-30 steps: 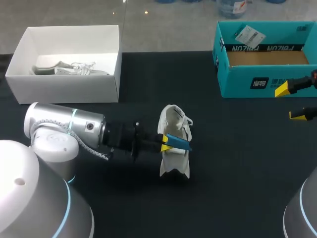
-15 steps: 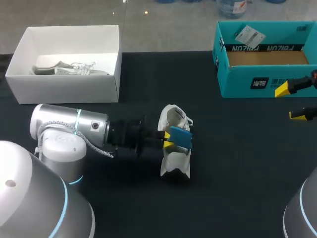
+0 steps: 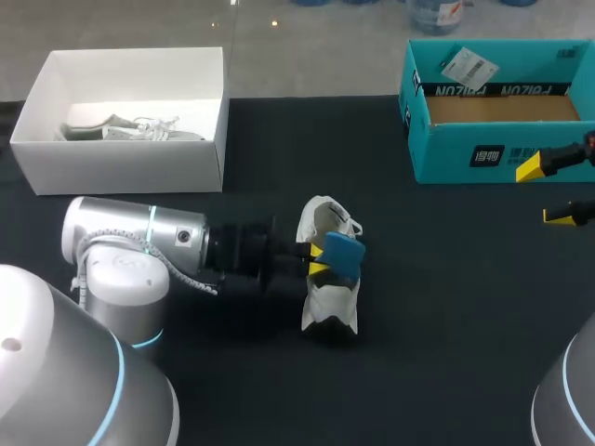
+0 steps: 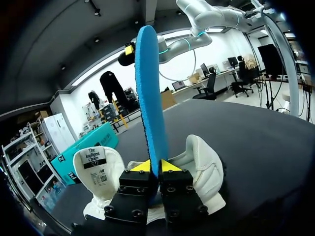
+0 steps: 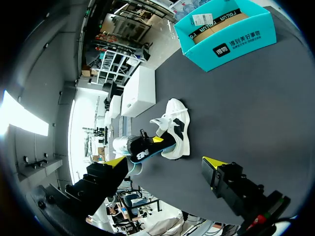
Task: Take the shoe out of the shoebox, open the shoe tongue, remove and reinsert the insole, then place the shoe into the shoebox
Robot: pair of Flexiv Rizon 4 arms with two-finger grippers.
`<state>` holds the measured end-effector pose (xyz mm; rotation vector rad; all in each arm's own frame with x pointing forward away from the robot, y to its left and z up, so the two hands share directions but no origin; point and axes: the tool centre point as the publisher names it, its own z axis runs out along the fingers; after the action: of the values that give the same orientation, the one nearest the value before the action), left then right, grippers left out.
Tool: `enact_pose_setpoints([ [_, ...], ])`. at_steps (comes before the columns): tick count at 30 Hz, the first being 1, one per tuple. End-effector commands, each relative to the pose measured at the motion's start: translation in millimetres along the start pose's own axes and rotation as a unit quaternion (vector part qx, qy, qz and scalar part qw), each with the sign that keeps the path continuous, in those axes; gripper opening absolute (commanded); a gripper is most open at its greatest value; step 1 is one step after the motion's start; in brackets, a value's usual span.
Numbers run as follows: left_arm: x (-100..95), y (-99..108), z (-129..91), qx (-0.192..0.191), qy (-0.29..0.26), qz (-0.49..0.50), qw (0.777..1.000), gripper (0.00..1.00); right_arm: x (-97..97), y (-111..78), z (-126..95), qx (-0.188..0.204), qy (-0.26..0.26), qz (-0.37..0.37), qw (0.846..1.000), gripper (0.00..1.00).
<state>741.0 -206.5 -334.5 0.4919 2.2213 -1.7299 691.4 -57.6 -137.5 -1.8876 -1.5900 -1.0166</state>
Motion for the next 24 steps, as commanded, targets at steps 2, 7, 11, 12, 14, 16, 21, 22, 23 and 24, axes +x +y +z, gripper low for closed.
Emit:
enact_pose_setpoints([
  [2, 2.3, -13.1, -7.8, 0.005, 0.005, 0.011, 1.000, 0.47, -0.1, 0.3, 0.8, 0.000, -0.001, 0.001, 1.000, 1.00],
  [7, 6.7, -26.1, -12.1, 0.015, 0.013, 0.019, 1.000, 0.45, -0.1, 0.3, 0.8, 0.000, -0.001, 0.001, 1.000, 1.00],
  [11, 11.7, -33.6, -15.7, 0.020, 0.021, 0.023, 0.999, 0.38, -0.1, 0.3, 0.8, 0.000, -0.001, 0.001, 1.000, 1.00],
  [12, 12.7, -34.2, -16.1, 0.021, 0.023, 0.024, 0.999, 0.30, -0.1, 0.3, 0.8, 0.000, -0.001, 0.001, 1.000, 1.00],
  [14, 14.3, -33.8, -16.1, 0.021, 0.027, 0.024, 0.999, 0.03, -0.1, 0.3, 0.8, 0.000, -0.001, 0.001, 1.000, 1.00],
  [16, 15.7, -31.4, -14.6, 0.018, 0.031, 0.025, 0.999, 0.00, -0.1, 0.3, 0.8, 0.000, -0.001, 0.001, 1.000, 1.00],
  [21, 14.3, -20.6, -7.5, 0.009, 0.035, 0.024, 0.999, 0.00, -0.1, 0.3, 0.8, 0.000, -0.001, 0.001, 1.000, 1.00],
  [22, 13.3, -18.5, -6.2, 0.008, 0.034, 0.023, 0.999, 0.00, -0.1, 0.3, 0.8, 0.000, -0.001, 0.001, 1.000, 1.00],
  [23, 11.9, -16.6, -5.2, 0.007, 0.032, 0.022, 0.999, 0.00, -0.1, 0.3, 0.8, 0.000, -0.001, 0.001, 1.000, 1.00],
  [24, 10.2, -14.3, -3.9, 0.006, 0.028, 0.023, 0.999, 0.00, -0.1, 0.3, 0.8, 0.000, -0.001, 0.001, 1.000, 1.00],
])
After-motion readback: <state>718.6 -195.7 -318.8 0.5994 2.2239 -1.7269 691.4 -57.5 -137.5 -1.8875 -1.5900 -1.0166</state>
